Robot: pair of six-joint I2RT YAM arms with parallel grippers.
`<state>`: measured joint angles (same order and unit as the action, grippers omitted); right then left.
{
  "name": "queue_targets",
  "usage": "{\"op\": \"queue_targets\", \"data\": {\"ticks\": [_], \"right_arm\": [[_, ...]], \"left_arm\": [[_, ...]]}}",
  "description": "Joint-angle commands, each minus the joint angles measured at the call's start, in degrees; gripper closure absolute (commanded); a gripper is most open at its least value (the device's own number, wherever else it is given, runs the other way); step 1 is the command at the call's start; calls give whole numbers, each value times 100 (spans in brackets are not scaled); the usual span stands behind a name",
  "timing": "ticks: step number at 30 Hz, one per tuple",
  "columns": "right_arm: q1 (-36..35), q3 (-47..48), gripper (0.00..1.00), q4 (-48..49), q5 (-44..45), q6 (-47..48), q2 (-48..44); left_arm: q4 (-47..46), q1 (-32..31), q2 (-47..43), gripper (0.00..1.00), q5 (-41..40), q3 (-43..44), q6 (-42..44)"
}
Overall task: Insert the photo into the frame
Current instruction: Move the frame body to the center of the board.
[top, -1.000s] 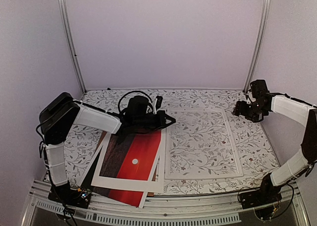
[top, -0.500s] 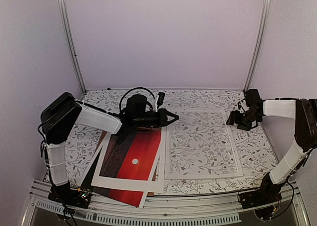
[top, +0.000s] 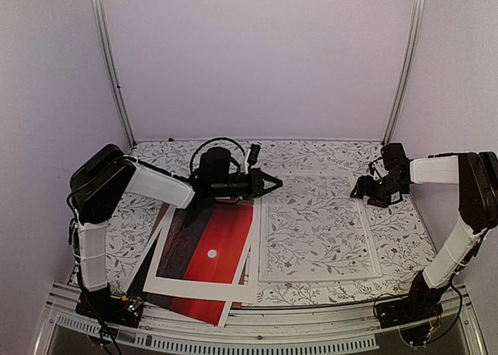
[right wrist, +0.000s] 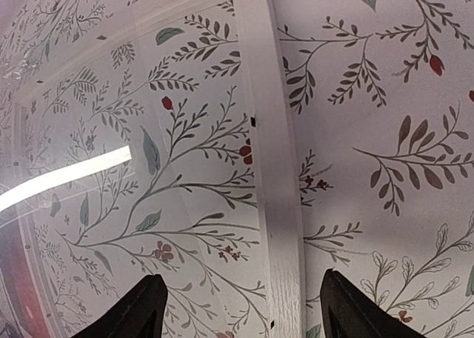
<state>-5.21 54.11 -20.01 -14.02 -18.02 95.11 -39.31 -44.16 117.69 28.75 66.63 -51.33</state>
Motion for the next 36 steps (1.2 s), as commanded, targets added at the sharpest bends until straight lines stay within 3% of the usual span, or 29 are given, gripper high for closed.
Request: {"op": "queue_targets", "data": {"ticks": [1,10,23,36], "right_arm": [[0,-120,25,182,-281,123,-100],[1,-603,24,843,-963,354,-701],[0,-556,22,705,-140,141,-851],[11,-414,20,447,-35,106,-1001]], "left_arm": [[114,57,55,99,107,233,35],[-480,150,-259,100,366,-158,414],[-1475,171,-8,100,712,-97,-802],[-739,101,249,100,231,481,-1209]]}}
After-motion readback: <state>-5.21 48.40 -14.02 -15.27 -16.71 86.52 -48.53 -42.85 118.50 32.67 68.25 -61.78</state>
